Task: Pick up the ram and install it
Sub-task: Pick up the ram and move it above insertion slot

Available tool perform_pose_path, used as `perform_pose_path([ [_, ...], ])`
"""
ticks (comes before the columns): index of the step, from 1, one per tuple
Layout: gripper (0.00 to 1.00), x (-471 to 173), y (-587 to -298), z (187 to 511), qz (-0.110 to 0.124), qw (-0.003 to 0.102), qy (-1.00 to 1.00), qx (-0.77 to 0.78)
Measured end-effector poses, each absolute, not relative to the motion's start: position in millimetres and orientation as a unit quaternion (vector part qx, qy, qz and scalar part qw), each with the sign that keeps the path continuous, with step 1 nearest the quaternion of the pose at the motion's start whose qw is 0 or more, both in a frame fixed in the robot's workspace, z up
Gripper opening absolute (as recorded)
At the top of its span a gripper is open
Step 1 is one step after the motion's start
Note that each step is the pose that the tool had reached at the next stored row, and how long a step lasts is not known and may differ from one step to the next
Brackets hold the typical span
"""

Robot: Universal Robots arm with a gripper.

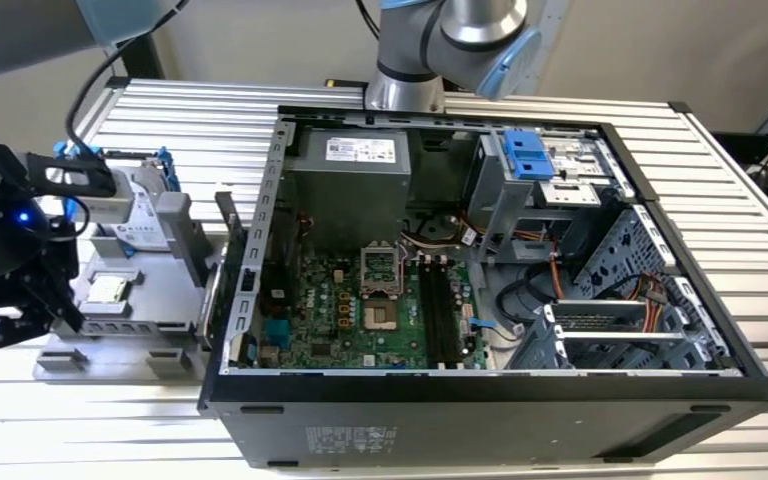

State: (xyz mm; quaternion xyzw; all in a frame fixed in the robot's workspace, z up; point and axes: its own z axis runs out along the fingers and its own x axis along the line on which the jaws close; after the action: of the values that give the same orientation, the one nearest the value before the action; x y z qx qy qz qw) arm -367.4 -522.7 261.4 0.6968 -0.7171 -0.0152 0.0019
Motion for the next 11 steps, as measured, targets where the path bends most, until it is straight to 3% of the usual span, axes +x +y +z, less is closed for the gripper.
perform_pose_path([
  [11,0.0,-367,-523,279,-0.015,0.002,-0.717,0.697],
])
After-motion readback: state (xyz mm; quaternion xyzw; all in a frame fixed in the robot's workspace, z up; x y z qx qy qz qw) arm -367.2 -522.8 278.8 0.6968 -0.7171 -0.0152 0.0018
